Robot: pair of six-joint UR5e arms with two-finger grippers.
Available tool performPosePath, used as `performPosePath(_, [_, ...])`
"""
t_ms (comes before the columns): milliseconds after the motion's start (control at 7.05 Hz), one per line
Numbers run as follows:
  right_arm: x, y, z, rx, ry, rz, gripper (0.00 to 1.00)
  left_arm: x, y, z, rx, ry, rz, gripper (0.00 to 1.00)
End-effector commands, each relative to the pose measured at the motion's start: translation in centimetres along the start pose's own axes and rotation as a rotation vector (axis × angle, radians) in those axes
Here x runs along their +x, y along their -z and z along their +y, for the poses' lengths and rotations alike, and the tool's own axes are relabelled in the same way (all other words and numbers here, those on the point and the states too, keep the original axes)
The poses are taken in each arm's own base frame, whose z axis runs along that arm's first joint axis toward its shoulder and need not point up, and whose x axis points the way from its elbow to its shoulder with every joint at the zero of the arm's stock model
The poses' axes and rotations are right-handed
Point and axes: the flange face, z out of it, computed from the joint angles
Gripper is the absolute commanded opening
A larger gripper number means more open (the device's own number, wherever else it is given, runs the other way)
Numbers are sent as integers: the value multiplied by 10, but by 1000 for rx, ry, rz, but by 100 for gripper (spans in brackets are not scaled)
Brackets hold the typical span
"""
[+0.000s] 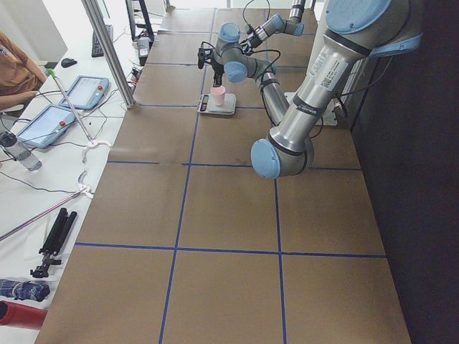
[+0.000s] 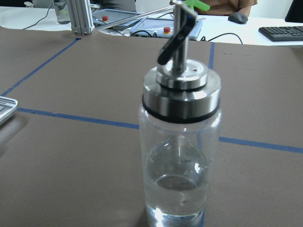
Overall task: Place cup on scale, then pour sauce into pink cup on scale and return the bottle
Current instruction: 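Close the right gripper around the glass sauce bottle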
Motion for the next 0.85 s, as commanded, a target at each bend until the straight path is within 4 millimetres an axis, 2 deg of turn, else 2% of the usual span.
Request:
performPosePath(0, [8, -8, 6, 55, -27, 46, 100, -2, -1, -1, 1, 0, -4, 50])
performPosePath(284, [-1, -9, 2, 61, -44, 32, 100, -4, -2, 0, -1, 0, -5, 50])
performPosePath(426, [-14, -14, -2, 76, -61, 21, 100, -7, -3, -1, -2, -4, -12, 50])
performPosePath(709, [-13, -21, -3, 71, -34, 58, 100, -11, -5, 0, -4, -3, -16, 50])
